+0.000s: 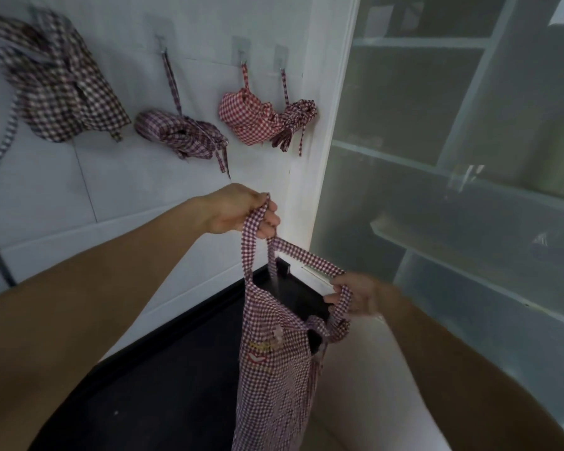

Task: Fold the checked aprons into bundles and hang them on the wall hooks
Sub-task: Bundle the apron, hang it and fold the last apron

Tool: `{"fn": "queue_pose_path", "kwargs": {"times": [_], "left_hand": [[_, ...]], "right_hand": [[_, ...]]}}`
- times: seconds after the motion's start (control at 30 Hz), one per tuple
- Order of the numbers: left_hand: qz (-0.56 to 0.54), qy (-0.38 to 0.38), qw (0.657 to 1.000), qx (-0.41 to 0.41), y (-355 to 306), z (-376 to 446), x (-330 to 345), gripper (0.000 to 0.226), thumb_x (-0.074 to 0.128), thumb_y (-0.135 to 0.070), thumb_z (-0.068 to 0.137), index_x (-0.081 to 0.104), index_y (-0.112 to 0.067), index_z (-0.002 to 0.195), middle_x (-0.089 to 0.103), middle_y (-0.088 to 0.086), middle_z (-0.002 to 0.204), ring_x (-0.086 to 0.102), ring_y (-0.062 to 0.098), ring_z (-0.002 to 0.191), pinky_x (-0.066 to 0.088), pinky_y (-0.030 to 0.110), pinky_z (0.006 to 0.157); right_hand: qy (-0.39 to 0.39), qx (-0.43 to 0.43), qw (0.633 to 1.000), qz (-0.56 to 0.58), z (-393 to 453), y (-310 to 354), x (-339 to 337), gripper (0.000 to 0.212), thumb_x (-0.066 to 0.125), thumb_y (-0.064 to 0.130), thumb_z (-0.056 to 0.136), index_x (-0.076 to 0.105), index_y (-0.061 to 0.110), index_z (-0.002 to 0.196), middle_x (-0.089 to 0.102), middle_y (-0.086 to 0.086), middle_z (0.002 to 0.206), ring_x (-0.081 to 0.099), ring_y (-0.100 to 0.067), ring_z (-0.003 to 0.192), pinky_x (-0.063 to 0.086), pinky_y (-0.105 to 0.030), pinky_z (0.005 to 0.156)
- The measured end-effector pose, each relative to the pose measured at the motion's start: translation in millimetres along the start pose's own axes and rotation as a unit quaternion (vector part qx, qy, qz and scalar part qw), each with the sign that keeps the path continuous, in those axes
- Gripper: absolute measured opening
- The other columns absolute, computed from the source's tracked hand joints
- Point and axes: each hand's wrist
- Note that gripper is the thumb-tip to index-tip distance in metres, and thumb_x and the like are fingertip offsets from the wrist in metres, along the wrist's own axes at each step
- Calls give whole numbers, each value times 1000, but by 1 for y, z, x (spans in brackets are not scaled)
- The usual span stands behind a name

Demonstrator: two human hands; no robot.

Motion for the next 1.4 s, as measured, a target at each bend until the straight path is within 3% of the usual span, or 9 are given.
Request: {"fn": "queue_pose_path", "kwargs": {"times": [0.13, 0.23, 0.5, 0.67, 0.87, 1.0, 1.17, 1.27, 1.4], "left_hand": [[83, -125, 989, -5, 31, 14, -24, 30, 48, -29, 105, 67, -5, 103, 77, 8, 86, 75, 25, 79, 59, 40, 85], [39, -174, 984, -8, 41, 20, -30, 30, 53, -32, 102, 66, -6, 96, 75, 3, 68, 72, 17, 61, 62, 32, 68], [-61, -194, 979, 31, 30, 22, -24, 29, 51, -27, 104, 67, -4, 101, 71, 1, 66, 63, 14, 52, 57, 26, 54], [-123, -16, 990, 66, 22, 9, -9, 27, 48, -18, 104, 56, -13, 129, 75, 3, 107, 73, 18, 91, 58, 34, 78], [-133, 161, 973, 96, 4, -12, 32, 50, 55, -3, 97, 41, -20, 143, 65, 14, 128, 63, 33, 118, 57, 43, 90], [-9, 174, 977, 121, -1, -23, 68, 69, 68, -8, 90, 30, -29, 144, 68, 10, 123, 66, 26, 113, 56, 40, 91], [74, 94, 978, 168, 10, -20, 114, 65, 87, -14, 74, 48, -22, 126, 65, 5, 118, 65, 16, 106, 56, 29, 88], [96, 7, 977, 192, 16, -13, 120, 31, 82, -10, 78, 58, -24, 92, 69, 3, 97, 68, 14, 85, 59, 26, 75], [89, 3, 982, 165, 22, -4, 103, 15, 74, -12, 87, 73, 2, 93, 75, 8, 84, 70, 15, 70, 60, 27, 66]], "right_hand": [[59, -55, 997, 6, -41, 38, -42, 14, 60, 11, 94, 65, 2, 85, 72, -12, 73, 72, -22, 65, 61, -31, 60], [98, -165, 968, 161, -63, 66, -61, 17, 59, 12, 91, 73, 5, 83, 70, -4, 69, 66, -11, 56, 58, -23, 55], [60, -148, 983, 94, -85, 76, -84, 28, 57, 25, 95, 64, 9, 72, 63, -4, 59, 64, -16, 52, 57, -26, 52], [202, -176, 958, 99, -105, 78, -73, 33, 80, 26, 76, 62, 6, 95, 69, -11, 81, 68, -23, 71, 58, -44, 76], [49, -198, 979, 5, -123, 114, -51, 22, 42, -8, 99, 61, -8, 88, 68, -9, 69, 52, -4, 42, 42, -10, 39], [104, -218, 953, 182, -143, 135, -29, 41, 37, -1, 102, 67, -10, 75, 69, -15, 71, 69, -15, 53, 58, -25, 52], [118, -241, 876, 401, -157, 157, -9, 39, 31, -20, 92, 33, -10, 130, 46, -40, 131, 69, -48, 87, 58, -56, 78], [123, -230, 878, 400, -164, 160, -10, 30, 32, -19, 91, 37, -15, 121, 45, -40, 134, 61, -48, 112, 47, -57, 101], [43, -279, 944, 173, -167, 153, -28, 7, 47, -1, 97, 54, -2, 95, 63, -18, 105, 65, -29, 98, 51, -47, 92]]}}
Point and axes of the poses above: each hand's wrist, its own z-axis towards the middle knuckle, its own x-axis out of the palm, y = z × x
